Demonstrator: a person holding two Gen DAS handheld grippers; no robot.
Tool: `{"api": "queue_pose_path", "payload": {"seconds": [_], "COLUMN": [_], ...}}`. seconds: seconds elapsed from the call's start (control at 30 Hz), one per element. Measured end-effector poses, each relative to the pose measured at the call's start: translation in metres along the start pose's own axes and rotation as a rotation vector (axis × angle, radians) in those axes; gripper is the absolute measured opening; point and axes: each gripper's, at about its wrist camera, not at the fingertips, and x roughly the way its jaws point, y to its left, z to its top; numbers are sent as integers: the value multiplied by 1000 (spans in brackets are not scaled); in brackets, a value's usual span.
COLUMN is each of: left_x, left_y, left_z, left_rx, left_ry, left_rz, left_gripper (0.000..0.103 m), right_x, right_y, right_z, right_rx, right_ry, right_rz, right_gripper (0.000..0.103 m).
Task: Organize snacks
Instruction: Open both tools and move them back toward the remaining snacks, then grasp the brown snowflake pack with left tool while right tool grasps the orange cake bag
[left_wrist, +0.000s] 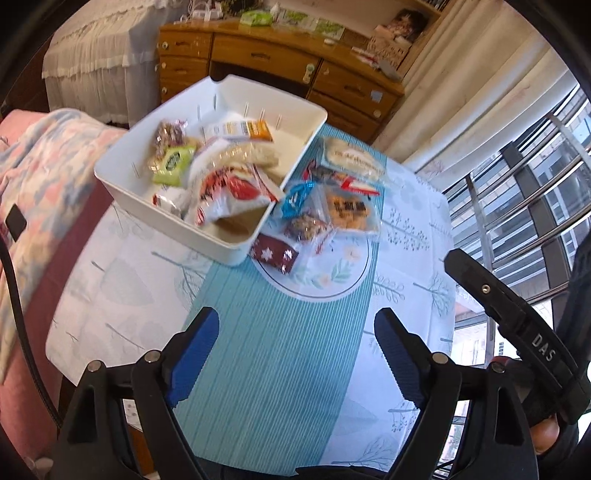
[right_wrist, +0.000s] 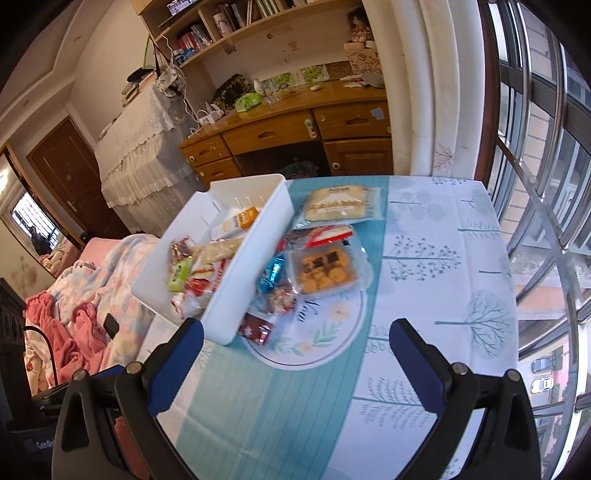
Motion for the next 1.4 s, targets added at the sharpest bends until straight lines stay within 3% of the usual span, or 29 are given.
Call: {"api": "queue_pose_path", "payload": {"seconds": [0.33,0.6,0.9,1.4], "left_x": [60,109,137,167], "left_y": [8,17,12,12], "left_z": [2,3,2,18], "left_rx": [-181,-277,-357,-503], "left_ry": [57,-10,-139,-144], "left_rz": [17,69,127,225], "left_gripper": [85,85,85,85], "right_x": [25,67,127,202], "right_y": [-23,-33,-44,-45], "right_z": [8,19,31,49], "right_rx": [-61,-60,-8,34], "right_ry": [83,155,215,323], "right_rz": [-70,-40,-3,-30], "right_gripper": [101,101,101,101]}}
